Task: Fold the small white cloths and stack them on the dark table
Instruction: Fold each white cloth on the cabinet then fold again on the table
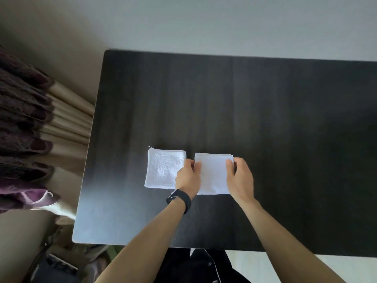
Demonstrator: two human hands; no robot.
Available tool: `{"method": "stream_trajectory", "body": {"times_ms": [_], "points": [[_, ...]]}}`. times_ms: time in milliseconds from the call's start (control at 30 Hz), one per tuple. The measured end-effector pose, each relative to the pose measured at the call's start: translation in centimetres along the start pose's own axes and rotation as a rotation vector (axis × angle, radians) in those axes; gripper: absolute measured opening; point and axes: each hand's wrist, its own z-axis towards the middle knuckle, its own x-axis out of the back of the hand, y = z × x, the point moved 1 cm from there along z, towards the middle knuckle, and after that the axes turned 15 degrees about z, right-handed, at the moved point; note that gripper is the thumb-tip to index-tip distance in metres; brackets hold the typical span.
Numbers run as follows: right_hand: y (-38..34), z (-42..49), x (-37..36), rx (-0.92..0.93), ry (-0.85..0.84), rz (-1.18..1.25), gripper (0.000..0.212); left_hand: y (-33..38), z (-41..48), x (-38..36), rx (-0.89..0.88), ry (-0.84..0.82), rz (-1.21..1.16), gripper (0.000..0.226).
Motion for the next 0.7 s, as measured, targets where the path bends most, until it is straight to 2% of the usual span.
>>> {"method": "stream_trajectory", "body": {"times_ms": [267,700], "points": [[0.6,0.6,-0.6,-0.02,-0.003,0.026,0.031,0.4,0.4,-0.2,-0.015,0.034,0.062,0.024],[1.5,1.0,-1.0,-0.039,0.025,-0.035,0.038,1.1,-0.3,0.5,-0.035,0.057,0.101,0.026]]}}
